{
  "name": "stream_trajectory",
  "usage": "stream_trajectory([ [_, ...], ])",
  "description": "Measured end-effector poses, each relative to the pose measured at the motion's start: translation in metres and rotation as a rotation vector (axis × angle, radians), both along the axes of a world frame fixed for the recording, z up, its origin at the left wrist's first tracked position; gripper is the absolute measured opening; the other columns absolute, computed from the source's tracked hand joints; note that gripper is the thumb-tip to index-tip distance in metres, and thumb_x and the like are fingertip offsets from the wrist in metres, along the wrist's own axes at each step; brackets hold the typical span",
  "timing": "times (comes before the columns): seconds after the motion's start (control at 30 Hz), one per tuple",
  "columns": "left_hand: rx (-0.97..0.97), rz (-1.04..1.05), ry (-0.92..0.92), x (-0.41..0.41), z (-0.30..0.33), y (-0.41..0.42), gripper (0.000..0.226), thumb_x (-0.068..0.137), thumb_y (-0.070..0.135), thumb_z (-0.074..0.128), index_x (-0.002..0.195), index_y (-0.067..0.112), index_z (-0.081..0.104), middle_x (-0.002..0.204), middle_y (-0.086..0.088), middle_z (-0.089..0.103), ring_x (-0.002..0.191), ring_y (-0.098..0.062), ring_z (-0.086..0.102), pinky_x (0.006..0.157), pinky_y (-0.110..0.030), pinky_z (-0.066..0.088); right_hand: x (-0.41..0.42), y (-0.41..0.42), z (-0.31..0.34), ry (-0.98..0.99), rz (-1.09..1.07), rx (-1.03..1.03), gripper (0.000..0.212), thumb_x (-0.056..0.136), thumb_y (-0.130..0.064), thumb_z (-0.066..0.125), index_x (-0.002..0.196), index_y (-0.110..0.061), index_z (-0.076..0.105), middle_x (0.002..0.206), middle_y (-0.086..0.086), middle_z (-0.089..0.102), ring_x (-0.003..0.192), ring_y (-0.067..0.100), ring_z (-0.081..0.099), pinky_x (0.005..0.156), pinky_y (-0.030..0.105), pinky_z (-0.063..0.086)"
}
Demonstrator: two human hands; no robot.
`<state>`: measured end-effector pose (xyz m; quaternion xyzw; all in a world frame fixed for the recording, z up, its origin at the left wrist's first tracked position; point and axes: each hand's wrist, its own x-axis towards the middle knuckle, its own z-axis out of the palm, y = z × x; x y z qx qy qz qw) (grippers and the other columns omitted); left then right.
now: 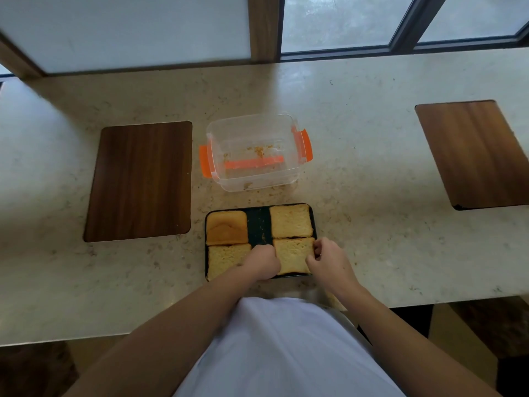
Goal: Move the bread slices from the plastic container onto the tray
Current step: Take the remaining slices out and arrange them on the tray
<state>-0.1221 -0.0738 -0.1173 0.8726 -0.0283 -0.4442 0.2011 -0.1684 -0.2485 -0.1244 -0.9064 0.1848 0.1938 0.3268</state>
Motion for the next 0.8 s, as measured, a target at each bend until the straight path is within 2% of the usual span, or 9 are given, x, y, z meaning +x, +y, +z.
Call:
stream_trajectory([
  [0.1,0.041,-0.053,-0.030,-0.002,0.002,-0.001,0.021,0.096,0.012,0.046,0.092,0.002,0.064,0.091,-0.014,0.064,0.077,-0.025,0.058,0.060,-0.033,0.045,0.001,0.002,0.003,0.012,0.046,-0.025,0.019,0.087,-0.022,0.061,0.105,-0.016,0.060,0.098,-0.001,0.059,0.085,0.015,0.058,0.073,0.034,0.055],
  [0.17,0.021,-0.062,-0.060,-0.001,0.003,0.001,0.021,0.095,0.015,0.047,0.085,0.004,0.061,0.082,-0.011,0.062,0.072,-0.024,0.056,0.056,-0.032,0.043,0.003,0.003,0.007,0.010,0.077,-0.067,0.014,0.088,-0.022,0.059,0.100,-0.016,0.058,0.097,0.000,0.057,0.082,0.016,0.057,0.069,0.034,0.054],
  [0.23,-0.027,-0.031,-0.135,0.000,0.006,0.008,0.020,0.095,0.020,0.049,0.081,0.008,0.057,0.072,-0.004,0.057,0.063,-0.020,0.053,0.049,-0.030,0.037,0.006,0.005,0.010,-0.046,0.146,-0.143,0.017,0.089,-0.021,0.057,0.104,-0.015,0.056,0.101,0.001,0.056,0.086,0.018,0.056,0.069,0.032,0.051],
  [0.33,-0.083,0.085,-0.318,0.003,0.010,0.032,0.016,0.096,0.026,0.054,0.083,0.016,0.056,0.072,0.000,0.061,0.062,-0.015,0.056,0.047,-0.029,0.038,0.015,0.015,0.014,-0.140,0.297,-0.225,0.033,0.092,-0.023,0.057,0.123,-0.012,0.056,0.113,0.003,0.058,0.101,0.019,0.057,0.077,0.029,0.051],
  [0.43,-0.088,0.266,-0.471,0.004,0.010,0.066,0.003,0.095,0.021,0.058,0.095,0.018,0.057,0.088,0.003,0.063,0.072,-0.011,0.058,0.055,-0.024,0.041,0.028,0.034,0.016,-0.136,0.383,-0.173,0.037,0.095,-0.026,0.054,0.131,-0.014,0.055,0.122,0.003,0.058,0.101,0.017,0.058,0.073,0.026,0.050],
  [0.53,-0.049,0.511,-0.590,0.001,0.009,0.097,0.016,0.091,0.012,0.061,0.107,0.010,0.058,0.096,-0.001,0.056,0.081,-0.013,0.052,0.067,-0.026,0.038,0.043,0.056,0.013,-0.071,0.417,-0.073,0.038,0.096,-0.027,0.055,0.132,-0.015,0.054,0.126,0.004,0.058,0.100,0.019,0.059,0.079,0.036,0.057],
  [0.6,-0.028,0.593,-0.584,-0.002,0.009,0.112,0.012,0.090,0.009,0.060,0.102,0.008,0.059,0.092,-0.005,0.056,0.080,-0.018,0.050,0.068,-0.031,0.038,0.052,0.070,0.007,0.003,0.412,0.010,0.041,0.095,-0.028,0.059,0.134,-0.016,0.053,0.124,0.004,0.060,0.098,0.018,0.060,0.079,0.038,0.057],
  [0.7,-0.093,0.657,-0.529,-0.004,0.008,0.124,0.005,0.090,0.008,0.060,0.094,0.007,0.063,0.085,-0.012,0.062,0.079,-0.029,0.059,0.068,-0.044,0.049,0.063,0.088,-0.005,0.094,0.394,0.103,0.046,0.095,-0.028,0.062,0.139,-0.016,0.050,0.125,0.004,0.063,0.093,0.012,0.058,0.070,0.026,0.051],
  [0.8,-0.113,0.678,-0.479,-0.002,0.006,0.129,0.020,0.088,0.008,0.058,0.105,0.006,0.068,0.095,-0.013,0.068,0.087,-0.030,0.061,0.079,-0.050,0.052,0.074,0.103,-0.012,0.148,0.345,0.135,0.049,0.096,-0.027,0.061,0.141,-0.013,0.050,0.121,0.003,0.065,0.088,0.010,0.058,0.060,0.020,0.044],
])
